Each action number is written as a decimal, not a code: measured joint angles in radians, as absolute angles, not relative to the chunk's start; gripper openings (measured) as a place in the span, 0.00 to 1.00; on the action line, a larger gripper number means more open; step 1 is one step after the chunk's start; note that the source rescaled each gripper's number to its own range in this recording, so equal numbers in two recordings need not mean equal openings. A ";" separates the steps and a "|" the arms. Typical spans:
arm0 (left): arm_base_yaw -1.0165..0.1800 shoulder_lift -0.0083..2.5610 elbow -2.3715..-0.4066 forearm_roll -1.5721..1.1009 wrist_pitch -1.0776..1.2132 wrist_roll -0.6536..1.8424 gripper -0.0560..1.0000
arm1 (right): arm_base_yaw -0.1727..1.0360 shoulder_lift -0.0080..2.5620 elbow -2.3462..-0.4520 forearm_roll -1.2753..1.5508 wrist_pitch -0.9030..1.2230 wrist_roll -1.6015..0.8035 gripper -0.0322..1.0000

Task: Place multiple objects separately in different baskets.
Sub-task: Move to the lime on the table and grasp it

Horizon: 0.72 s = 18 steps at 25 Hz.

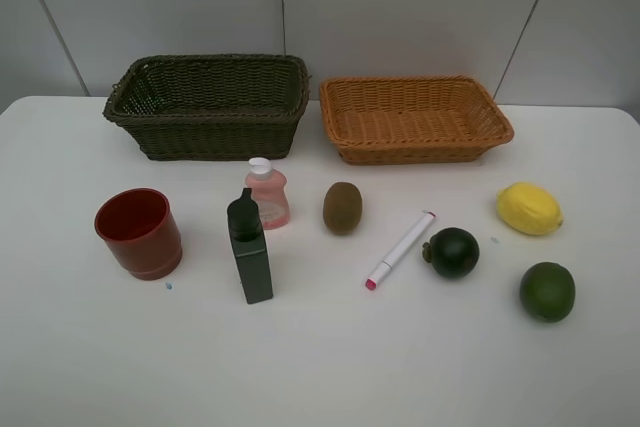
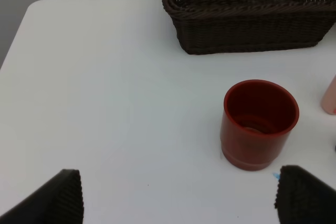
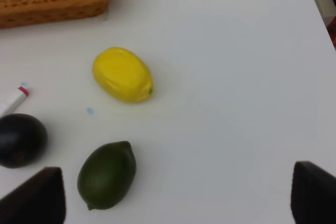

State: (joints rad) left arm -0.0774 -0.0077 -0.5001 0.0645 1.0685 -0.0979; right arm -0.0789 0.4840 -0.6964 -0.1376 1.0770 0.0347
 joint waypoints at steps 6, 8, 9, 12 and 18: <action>-0.077 -0.008 -0.500 0.064 1.068 -0.098 0.95 | -0.079 0.734 -0.732 -0.117 1.075 0.035 0.93; -0.077 -0.008 -0.500 0.064 1.068 -0.098 0.95 | -0.079 0.820 -0.734 -0.088 1.075 0.035 0.92; -0.077 -0.008 -0.500 0.064 1.068 -0.098 0.95 | -0.079 0.856 -0.735 -0.076 1.074 0.035 0.92; -0.077 -0.008 -0.500 0.064 1.068 -0.098 0.95 | -0.079 0.967 -0.735 -0.029 1.072 0.035 0.92; -0.077 -0.008 -0.500 0.064 1.068 -0.098 0.95 | -0.079 1.145 -0.736 0.023 1.042 0.039 0.92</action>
State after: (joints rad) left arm -0.0774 -0.0077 -0.5001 0.0645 1.0685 -0.0979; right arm -0.0789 1.1448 -0.7358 0.0226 1.0424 0.0390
